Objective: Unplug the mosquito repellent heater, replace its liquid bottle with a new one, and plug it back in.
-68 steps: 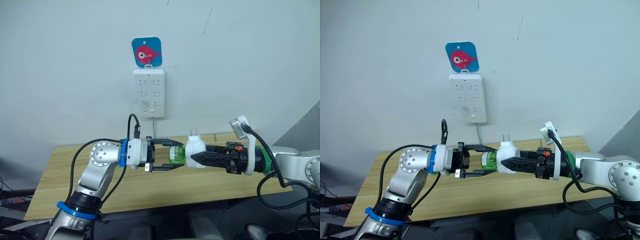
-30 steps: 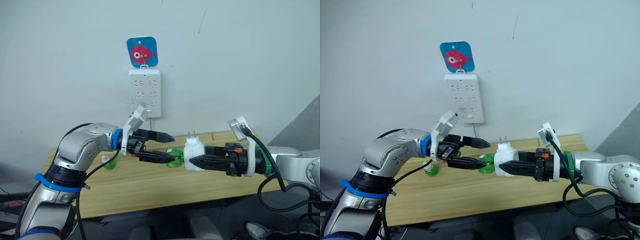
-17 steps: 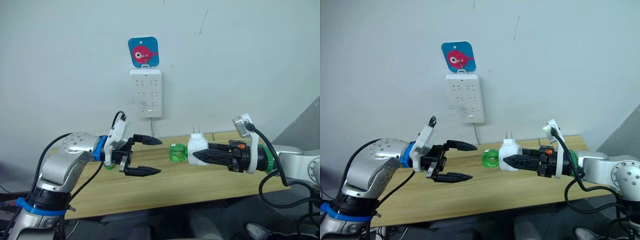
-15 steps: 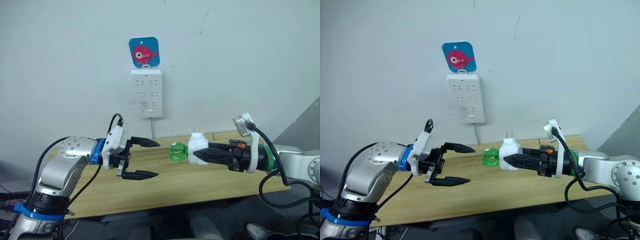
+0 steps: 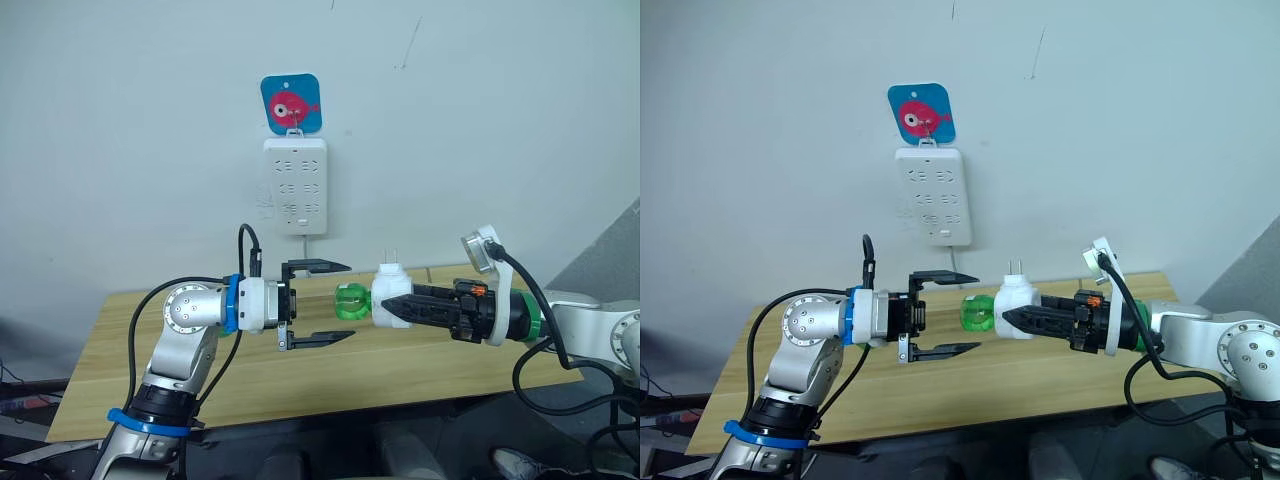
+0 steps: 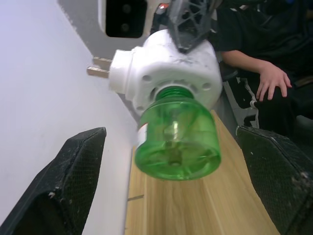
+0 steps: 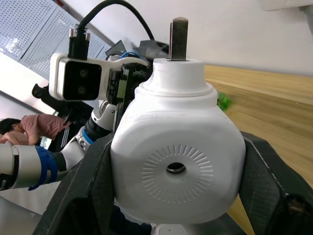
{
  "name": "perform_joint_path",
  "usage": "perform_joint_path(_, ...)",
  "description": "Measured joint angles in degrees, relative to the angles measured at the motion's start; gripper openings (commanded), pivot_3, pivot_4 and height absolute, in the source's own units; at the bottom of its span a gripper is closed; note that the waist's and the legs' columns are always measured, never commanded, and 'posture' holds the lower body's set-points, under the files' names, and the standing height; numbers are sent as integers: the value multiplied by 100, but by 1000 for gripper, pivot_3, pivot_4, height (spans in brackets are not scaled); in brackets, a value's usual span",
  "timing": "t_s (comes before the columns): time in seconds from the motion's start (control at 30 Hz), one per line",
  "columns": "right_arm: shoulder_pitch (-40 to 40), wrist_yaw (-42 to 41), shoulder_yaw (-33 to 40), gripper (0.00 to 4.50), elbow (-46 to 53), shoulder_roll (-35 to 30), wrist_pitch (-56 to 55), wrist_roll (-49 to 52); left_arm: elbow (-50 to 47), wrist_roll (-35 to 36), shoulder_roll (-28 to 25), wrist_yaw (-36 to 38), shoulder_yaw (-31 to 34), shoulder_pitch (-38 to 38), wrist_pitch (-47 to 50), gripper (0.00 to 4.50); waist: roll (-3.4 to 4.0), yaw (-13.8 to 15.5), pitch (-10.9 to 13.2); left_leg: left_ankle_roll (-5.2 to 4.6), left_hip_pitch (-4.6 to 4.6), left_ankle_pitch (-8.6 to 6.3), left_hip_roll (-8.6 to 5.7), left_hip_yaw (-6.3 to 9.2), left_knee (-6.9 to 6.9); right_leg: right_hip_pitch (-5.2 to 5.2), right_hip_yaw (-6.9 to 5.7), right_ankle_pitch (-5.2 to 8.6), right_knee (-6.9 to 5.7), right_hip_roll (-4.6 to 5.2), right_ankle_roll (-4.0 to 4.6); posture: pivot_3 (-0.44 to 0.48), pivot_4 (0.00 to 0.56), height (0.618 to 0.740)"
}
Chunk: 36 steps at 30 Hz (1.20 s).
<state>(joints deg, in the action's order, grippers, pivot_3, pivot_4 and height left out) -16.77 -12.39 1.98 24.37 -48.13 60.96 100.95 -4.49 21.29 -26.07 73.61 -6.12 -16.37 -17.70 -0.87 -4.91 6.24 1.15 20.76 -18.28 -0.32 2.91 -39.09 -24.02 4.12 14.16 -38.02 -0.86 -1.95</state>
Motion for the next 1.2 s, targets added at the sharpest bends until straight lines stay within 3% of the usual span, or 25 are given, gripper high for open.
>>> perform_joint_path(0.17,0,1,0,2970,0,-1,0,12,112,-114,8,-115,-92,-25,-121,4500,0,-2,0,0,-2,0,-5,-6,-1,2,-1,-1,3,-1,1,-124,95,740)
perform_joint_path(0.27,-6,3,0,2970,0,-1,0,63,197,-179,64,-190,-174,-79,-161,3921,0,-1,0,0,-1,0,-5,-1,-1,1,0,-3,4,0,4,-127,96,740)
perform_joint_path(0.43,-7,11,7,2970,0,-8,-41,77,204,-228,102,-317,-258,-108,-114,2418,0,-2,0,0,-1,0,-3,2,-1,1,-1,-2,2,0,3,-127,98,740)
perform_joint_path(0.47,-9,13,10,2970,0,-17,-49,77,199,-228,100,-319,-259,-109,-90,2286,0,-2,0,0,-1,0,-2,2,-1,1,-1,-2,2,0,2,-127,98,740)
perform_joint_path(0.63,-11,12,14,2970,0,-22,-67,104,-82,-118,-90,-315,-279,-190,519,2286,0,-5,0,0,0,0,-3,2,-1,2,-1,1,3,-1,-3,-123,100,740)
perform_joint_path(0.83,-19,-179,-6,2970,63,-96,7,-57,-1110,1247,-1183,-444,-475,-709,4201,2286,1,-26,1,0,-1,0,-2,12,-1,-1,-11,12,1,-5,-20,-119,102,740)
perform_joint_path(0.93,-28,-311,9,2970,113,-106,3,-139,-1170,1848,-1370,-499,-472,-1085,5502,2286,1,-24,1,-1,-4,0,-5,6,-1,0,-22,12,2,-6,-21,-119,102,740)
perform_joint_path(1.2,83,-476,42,2970,189,-289,23,-323,-836,2013,-1657,-98,-469,-1269,6083,2286,1,-23,3,0,-5,0,-2,2,4,-6,-14,13,3,-7,-17,-128,106,740)
